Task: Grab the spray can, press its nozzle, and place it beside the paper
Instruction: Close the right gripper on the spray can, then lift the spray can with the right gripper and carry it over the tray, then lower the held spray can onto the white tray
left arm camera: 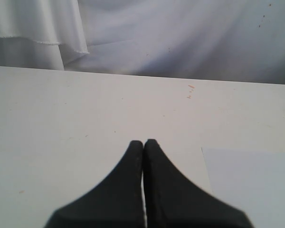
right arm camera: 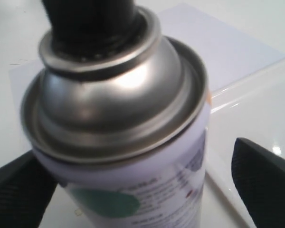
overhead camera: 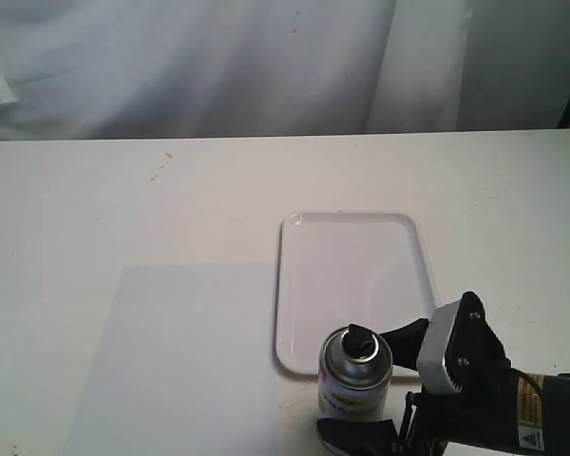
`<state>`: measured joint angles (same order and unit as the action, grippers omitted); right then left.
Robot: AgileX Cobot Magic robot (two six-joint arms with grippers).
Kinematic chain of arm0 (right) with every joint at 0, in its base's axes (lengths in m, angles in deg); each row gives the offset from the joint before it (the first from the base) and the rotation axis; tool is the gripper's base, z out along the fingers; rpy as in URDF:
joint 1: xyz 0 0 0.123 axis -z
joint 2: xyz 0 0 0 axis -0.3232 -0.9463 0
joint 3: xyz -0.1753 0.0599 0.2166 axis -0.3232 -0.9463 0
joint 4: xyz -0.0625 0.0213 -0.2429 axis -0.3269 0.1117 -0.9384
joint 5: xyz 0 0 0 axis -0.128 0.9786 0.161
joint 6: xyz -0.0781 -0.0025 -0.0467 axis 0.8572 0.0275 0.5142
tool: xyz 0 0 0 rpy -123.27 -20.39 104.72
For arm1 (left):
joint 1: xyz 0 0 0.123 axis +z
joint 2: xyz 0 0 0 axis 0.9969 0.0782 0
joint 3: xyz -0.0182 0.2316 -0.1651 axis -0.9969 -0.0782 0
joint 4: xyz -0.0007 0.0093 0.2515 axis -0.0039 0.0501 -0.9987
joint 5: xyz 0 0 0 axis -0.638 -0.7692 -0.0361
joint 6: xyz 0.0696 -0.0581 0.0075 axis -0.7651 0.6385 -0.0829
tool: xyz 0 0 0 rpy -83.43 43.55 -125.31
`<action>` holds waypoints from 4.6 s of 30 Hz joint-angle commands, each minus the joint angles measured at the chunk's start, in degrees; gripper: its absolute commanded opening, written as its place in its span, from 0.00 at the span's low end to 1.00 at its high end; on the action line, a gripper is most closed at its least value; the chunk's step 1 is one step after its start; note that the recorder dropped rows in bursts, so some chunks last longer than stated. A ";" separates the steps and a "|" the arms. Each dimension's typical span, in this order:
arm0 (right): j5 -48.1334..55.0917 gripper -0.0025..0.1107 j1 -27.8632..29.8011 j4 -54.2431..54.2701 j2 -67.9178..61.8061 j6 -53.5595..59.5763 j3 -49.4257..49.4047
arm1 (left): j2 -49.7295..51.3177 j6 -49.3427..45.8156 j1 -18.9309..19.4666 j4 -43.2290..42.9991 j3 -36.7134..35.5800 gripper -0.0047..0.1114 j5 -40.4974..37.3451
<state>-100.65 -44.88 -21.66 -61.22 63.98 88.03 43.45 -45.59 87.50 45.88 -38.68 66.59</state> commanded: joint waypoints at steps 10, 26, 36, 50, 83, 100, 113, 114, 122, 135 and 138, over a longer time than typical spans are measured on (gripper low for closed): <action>-5.78 0.80 -0.18 5.64 -3.90 6.07 -0.15 | -0.27 -0.04 0.04 0.00 -0.26 0.04 0.36; -9.88 0.61 -0.30 3.89 -7.17 5.93 2.00 | -0.27 -0.04 0.04 0.00 -0.26 0.04 0.36; -9.88 0.02 -0.30 3.79 -1.38 0.62 2.00 | -0.27 -0.04 0.04 0.00 -0.26 0.04 0.36; 22.79 0.02 -1.06 1.87 19.05 -24.29 7.50 | -0.27 -0.04 0.04 0.00 -0.26 0.04 0.36; 74.75 0.02 -19.38 -5.17 12.97 -4.80 31.55 | -0.27 -0.04 0.04 0.00 -0.26 0.04 0.36; 84.48 0.02 -31.96 -3.61 6.38 -3.81 41.98 | -0.27 -0.04 0.04 0.00 -0.26 0.04 0.36; 90.14 0.02 -34.35 -0.48 5.91 -3.34 45.69 | -0.27 -0.04 0.04 0.00 -0.26 0.04 0.36; 90.02 0.02 -34.35 0.59 5.91 -3.34 46.23 | -0.27 -0.04 0.04 0.00 -0.26 0.04 0.36; 89.14 0.02 -35.46 2.96 5.91 -2.72 47.00 | -0.27 -0.04 0.04 0.00 -0.26 0.04 0.36; 89.01 0.02 -36.60 6.03 5.91 -1.55 47.00 | -0.27 0.23 0.04 1.48 -0.26 0.04 10.87; 87.84 0.02 -36.60 6.39 5.91 0.41 47.00 | -0.27 0.23 0.04 3.08 -0.26 0.04 23.88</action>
<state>-10.92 -81.34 -15.20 -55.68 62.34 134.38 43.45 -45.59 87.50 47.28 -38.68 78.92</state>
